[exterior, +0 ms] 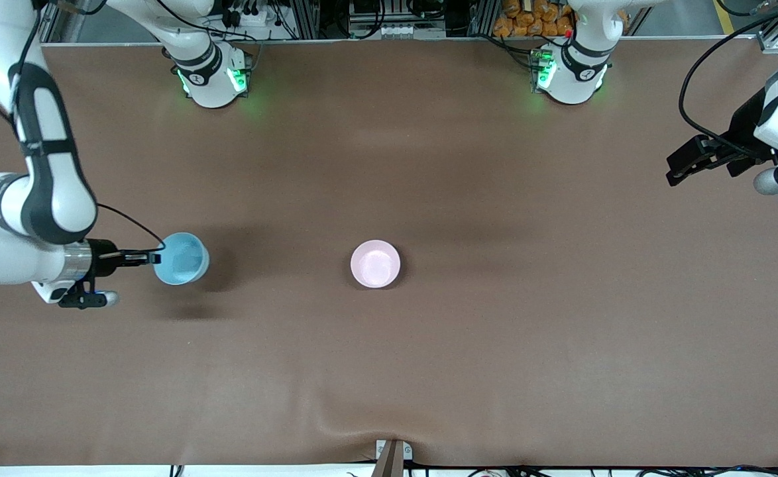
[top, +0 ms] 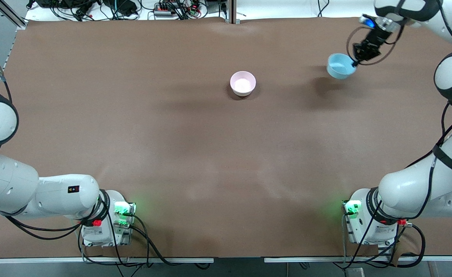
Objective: Stack pink and blue bowls on white bowl
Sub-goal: 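Carry the blue bowl with the right gripper over the pink bowl, then lower the blue bowl into the pink bowl and open the right gripper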
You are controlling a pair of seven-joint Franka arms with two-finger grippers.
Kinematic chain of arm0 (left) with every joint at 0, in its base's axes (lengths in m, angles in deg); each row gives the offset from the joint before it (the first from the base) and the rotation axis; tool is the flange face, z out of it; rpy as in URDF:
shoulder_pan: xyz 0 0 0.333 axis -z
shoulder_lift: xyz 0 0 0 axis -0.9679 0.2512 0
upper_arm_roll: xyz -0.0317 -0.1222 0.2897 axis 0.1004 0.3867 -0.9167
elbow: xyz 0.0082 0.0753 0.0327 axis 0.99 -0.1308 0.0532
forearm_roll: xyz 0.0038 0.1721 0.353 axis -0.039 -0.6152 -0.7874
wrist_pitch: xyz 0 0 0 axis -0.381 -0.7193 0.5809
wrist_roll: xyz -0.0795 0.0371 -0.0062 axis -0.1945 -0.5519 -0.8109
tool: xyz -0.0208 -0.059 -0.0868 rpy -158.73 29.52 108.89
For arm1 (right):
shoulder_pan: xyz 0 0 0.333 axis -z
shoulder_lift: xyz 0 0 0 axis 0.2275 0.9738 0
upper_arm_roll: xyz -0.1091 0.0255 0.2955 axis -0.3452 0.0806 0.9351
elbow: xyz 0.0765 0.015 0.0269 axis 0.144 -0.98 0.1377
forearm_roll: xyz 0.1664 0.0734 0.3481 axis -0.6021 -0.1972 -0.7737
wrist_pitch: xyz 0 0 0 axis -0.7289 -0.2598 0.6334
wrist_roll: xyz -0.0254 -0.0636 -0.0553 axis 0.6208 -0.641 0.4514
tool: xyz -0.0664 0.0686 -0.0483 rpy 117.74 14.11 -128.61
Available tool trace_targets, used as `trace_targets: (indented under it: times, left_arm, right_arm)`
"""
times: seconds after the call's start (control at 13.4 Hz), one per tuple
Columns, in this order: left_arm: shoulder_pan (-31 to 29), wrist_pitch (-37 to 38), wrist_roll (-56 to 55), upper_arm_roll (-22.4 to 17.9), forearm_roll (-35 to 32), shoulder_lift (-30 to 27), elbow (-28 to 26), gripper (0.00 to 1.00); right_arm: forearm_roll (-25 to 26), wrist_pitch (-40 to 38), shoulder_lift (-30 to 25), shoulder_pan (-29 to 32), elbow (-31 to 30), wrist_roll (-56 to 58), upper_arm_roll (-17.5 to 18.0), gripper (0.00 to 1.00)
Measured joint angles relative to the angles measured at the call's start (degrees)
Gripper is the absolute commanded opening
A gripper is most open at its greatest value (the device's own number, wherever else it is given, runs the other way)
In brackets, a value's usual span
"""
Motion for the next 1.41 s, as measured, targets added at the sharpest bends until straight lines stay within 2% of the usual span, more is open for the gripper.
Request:
trace_targets:
  times: [0.37,0.82,1.12,1.41]
  left_arm:
    - [0.0,0.0,0.0,0.0,0.0,0.0,-0.1,1.0]
    - [0.0,0.0,0.1,0.0,0.0,0.0,-0.3,1.0]
    - [-0.5,0.0,1.9,0.0,0.0,0.0,-0.4,1.0]
    - [-0.6,0.0,2.1,0.0,0.0,0.0,-0.5,1.0]
  right_arm:
    - [-5.1,2.8,-0.9,-11.3,-0.1,-19.0,0.2,0.0]
    - [-6.1,16.1,0.7,-27.6,-0.4,-46.0,0.2,0.0]
    - [-6.2,23.7,4.7,-33.4,-0.4,-54.3,0.2,0.0]
    - [-6.2,27.6,7.5,-36.0,-0.3,-57.2,0.1,0.0]
